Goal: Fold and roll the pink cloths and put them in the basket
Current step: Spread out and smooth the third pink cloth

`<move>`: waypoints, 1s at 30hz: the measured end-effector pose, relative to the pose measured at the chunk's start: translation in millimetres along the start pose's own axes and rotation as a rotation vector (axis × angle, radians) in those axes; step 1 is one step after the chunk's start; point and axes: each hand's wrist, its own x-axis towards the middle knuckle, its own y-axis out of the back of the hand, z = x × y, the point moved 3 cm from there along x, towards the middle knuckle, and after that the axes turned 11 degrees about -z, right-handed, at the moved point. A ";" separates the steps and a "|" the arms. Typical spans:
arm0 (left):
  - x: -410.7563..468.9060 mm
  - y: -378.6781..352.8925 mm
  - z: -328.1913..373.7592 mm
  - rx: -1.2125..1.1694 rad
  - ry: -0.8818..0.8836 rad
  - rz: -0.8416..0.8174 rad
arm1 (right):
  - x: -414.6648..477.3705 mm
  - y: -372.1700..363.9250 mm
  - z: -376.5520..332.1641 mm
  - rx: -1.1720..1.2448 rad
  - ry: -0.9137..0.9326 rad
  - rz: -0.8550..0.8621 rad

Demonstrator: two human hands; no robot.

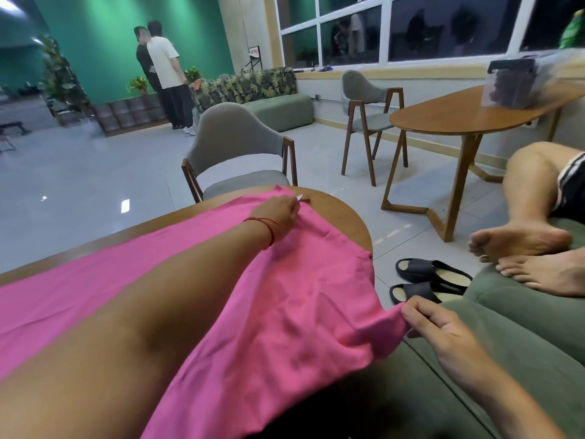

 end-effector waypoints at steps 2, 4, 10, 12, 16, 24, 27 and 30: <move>19.5 4.4 6.7 0.025 -0.016 0.032 | 1.8 -0.3 1.1 -0.039 -0.002 0.001; 36.6 5.7 11.5 0.085 -0.089 -0.083 | 6.0 2.1 4.2 -0.046 0.001 0.003; 56.6 0.5 14.5 0.322 -0.214 -0.302 | 13.9 6.0 7.8 -0.034 -0.012 -0.008; 59.9 3.6 15.5 0.385 -0.247 -0.325 | 14.9 4.6 6.6 -0.008 -0.006 -0.005; 73.2 7.7 12.1 0.536 -0.326 -0.390 | 13.2 4.6 4.8 -0.023 -0.006 0.005; 68.1 26.2 22.1 0.237 -0.023 -0.005 | 7.2 6.5 -7.9 0.005 0.010 0.048; 65.8 -2.8 9.7 -0.133 0.107 -0.055 | 5.1 4.3 -13.1 0.022 0.011 0.048; 58.3 -14.6 -1.1 -0.291 0.110 0.040 | 2.0 4.9 -12.6 0.039 0.005 0.063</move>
